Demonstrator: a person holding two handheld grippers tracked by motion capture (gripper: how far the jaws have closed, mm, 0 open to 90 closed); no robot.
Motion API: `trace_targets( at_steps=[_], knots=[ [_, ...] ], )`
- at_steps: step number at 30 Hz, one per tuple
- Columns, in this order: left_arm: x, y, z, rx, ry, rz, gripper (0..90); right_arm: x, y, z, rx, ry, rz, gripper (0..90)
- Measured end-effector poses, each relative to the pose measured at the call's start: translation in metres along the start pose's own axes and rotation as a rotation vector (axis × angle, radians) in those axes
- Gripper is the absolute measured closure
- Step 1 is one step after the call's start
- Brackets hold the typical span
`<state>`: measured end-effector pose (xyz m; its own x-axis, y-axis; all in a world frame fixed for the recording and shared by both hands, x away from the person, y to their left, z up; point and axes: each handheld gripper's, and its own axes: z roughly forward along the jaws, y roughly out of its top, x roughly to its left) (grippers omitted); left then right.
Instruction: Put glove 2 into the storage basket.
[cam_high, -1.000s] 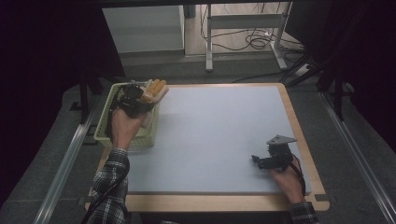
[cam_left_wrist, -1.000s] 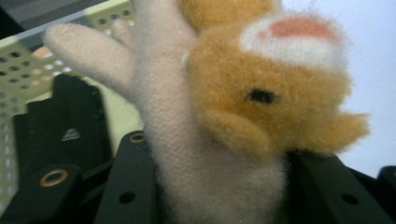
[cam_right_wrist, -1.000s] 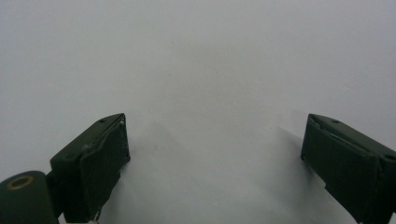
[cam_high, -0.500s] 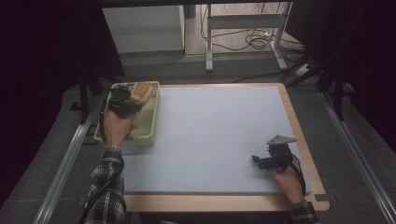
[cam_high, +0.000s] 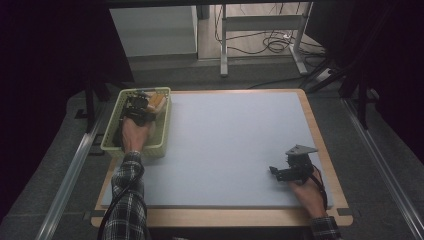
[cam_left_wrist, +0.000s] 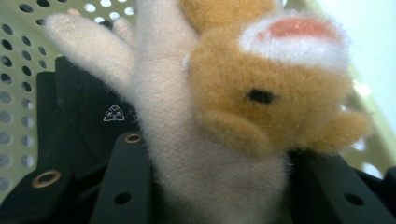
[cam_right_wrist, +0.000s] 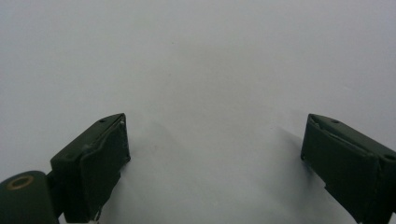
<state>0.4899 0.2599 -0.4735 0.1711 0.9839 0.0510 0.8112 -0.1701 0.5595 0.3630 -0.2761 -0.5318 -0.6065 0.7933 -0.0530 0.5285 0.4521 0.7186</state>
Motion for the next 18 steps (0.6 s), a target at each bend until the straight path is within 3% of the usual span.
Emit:
trace_targets(
  at_steps=[6, 11, 13, 18],
  knots=[
    [-0.004, 0.005, 0.017, 0.048, 0.010, -0.001, 57.2, 0.000, 0.000, 0.000, 0.000, 0.001, 0.000, 7.6],
    [-0.009, 0.006, 0.030, 0.093, -0.018, 0.007, 54.9, 0.000, 0.000, 0.000, 0.000, 0.001, 0.000, 7.6],
    [-0.007, 0.007, 0.034, 0.123, -0.043, -0.011, 48.4, 0.000, 0.000, 0.000, -0.001, 0.001, 0.000, 7.6],
    [0.001, 0.007, 0.034, 0.130, -0.045, -0.049, 19.8, 0.000, 0.000, 0.000, 0.000, 0.001, 0.000, 7.6]
  ],
)
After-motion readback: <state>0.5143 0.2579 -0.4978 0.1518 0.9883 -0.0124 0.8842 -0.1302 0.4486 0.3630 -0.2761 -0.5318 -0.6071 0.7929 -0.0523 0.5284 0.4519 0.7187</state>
